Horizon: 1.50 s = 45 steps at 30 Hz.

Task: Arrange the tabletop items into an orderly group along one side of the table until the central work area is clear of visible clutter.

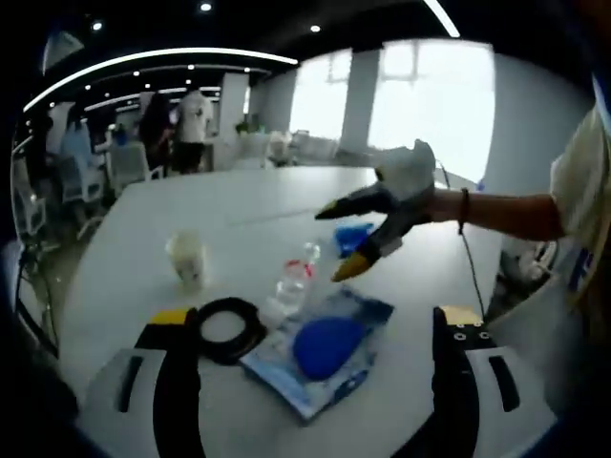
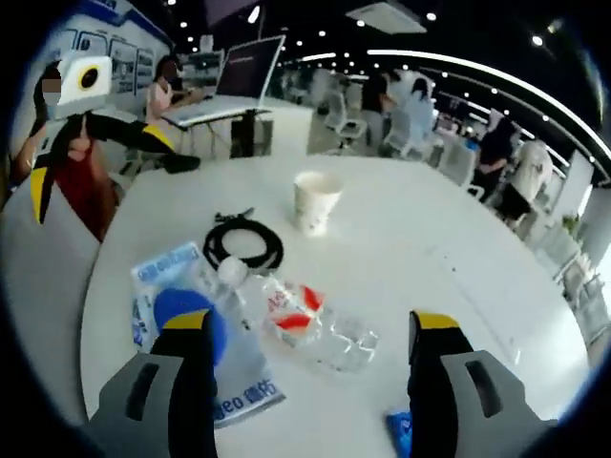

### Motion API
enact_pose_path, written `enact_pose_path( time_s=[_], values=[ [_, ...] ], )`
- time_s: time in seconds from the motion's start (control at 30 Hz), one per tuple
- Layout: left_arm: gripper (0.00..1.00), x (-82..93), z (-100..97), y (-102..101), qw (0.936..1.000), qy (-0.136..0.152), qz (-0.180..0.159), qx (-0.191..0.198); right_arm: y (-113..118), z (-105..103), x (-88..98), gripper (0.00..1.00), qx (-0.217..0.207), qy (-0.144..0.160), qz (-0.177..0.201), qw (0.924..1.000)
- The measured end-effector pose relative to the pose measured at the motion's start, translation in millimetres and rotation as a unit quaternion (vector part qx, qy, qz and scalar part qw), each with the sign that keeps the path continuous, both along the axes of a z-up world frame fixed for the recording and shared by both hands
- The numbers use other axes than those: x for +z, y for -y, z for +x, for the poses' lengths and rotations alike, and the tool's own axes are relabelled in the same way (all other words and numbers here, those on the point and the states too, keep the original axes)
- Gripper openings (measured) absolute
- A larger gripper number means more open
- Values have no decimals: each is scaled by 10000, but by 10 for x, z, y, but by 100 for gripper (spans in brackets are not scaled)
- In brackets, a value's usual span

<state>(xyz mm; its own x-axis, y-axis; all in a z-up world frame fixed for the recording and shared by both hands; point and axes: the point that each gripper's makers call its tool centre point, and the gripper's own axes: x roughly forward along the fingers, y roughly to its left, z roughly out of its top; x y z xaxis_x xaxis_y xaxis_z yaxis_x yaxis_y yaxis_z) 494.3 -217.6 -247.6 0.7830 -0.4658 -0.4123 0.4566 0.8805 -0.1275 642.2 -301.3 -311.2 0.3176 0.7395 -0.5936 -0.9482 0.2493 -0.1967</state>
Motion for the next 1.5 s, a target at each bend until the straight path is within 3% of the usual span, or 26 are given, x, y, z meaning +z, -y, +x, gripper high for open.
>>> enact_pose_path(
  time_s=[0.17,0.37,0.53,0.63,0.7,0.8,0.9,0.97,1.03,1.13,1.2,1.5],
  values=[
    [99,48,33,-16,9998,99,-112,150,-70,27,-108,84,295,4,-245,9993],
    [99,-79,83,-37,9997,-14,177,139,-173,2,-274,77,601,-182,-465,9969],
    [99,-85,80,-28,9997,-27,133,189,-273,19,-371,73,940,33,-761,9927],
    [99,-124,61,-10,9997,-154,73,177,-345,26,-424,69,1264,294,-983,9867],
    [99,-128,49,-6,9997,-169,90,150,-351,59,-482,66,1468,580,-1323,9786],
    [98,-107,49,-18,9998,-125,103,141,-338,62,-554,62,1552,573,-1542,9741],
    [98,-29,54,20,9995,-85,-284,104,-341,42,-613,60,1677,451,-1654,9708],
    [98,-8,46,28,9994,-62,-344,63,-336,19,-639,55,1800,427,-1770,9667],
    [98,-10,42,30,9994,-56,-337,65,-331,38,-650,54,1901,576,-1946,9606],
    [98,-46,34,-1,9998,-103,-165,71,-355,28,-653,52,1925,543,-2029,9586],
    [98,-54,31,-18,9999,-96,-87,70,-384,-52,-641,50,2155,487,-2044,9536],
    [97,-50,24,-29,9998,-93,-129,102,-366,-33,-713,45,2769,1142,-2890,9093]
  ],
)
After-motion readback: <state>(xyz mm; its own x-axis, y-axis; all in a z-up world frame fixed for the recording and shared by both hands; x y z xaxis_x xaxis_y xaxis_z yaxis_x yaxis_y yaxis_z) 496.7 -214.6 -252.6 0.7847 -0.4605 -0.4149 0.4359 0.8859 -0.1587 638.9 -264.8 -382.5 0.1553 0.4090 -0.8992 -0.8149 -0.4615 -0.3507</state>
